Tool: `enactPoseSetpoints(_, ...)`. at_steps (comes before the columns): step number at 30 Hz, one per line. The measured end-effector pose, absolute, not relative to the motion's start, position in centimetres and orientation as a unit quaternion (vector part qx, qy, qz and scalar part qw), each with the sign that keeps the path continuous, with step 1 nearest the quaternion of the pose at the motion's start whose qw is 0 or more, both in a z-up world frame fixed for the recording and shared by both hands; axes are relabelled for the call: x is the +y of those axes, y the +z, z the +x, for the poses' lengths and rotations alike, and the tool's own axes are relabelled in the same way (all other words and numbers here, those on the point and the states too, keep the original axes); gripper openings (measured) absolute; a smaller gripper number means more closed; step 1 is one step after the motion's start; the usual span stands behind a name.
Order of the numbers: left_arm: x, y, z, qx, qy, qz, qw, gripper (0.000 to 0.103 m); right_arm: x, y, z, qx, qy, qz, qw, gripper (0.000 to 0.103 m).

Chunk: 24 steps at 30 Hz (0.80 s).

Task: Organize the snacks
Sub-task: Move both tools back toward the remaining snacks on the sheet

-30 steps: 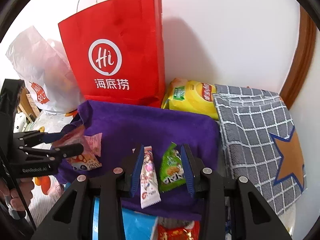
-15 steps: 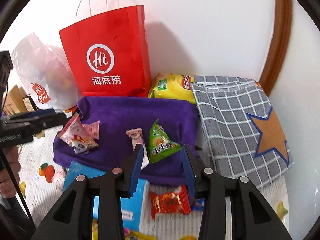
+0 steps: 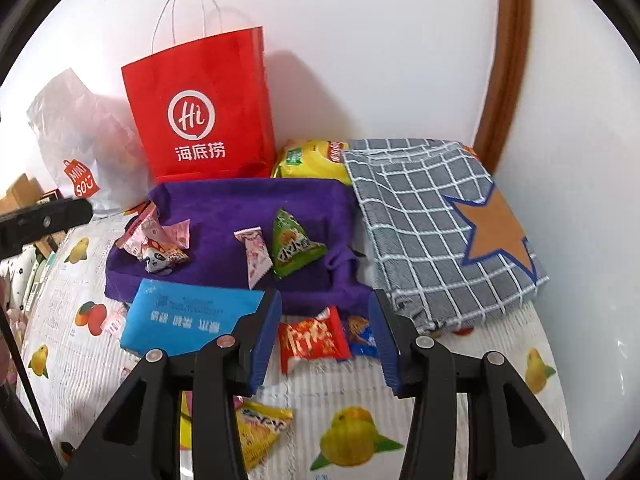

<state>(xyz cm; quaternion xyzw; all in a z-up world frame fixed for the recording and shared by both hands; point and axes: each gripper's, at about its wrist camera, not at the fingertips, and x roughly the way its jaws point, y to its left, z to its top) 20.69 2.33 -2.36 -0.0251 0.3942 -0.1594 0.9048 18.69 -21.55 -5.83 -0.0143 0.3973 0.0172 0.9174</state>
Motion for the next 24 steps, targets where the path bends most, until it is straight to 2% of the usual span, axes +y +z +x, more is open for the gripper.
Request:
enactPoseSetpoints(8,2.5,-4.8,16.8,0.408,-0.151,-0.020,0.900,0.067,-23.2,-6.5,16.5,0.396,-0.008,-0.007,0.918,0.048)
enactPoseSetpoints(24,5.3,-8.8,14.3,0.434,-0.136,-0.042,0.890,0.067,-22.4,-10.8,14.8,0.430,0.003,-0.015,0.903,0.048)
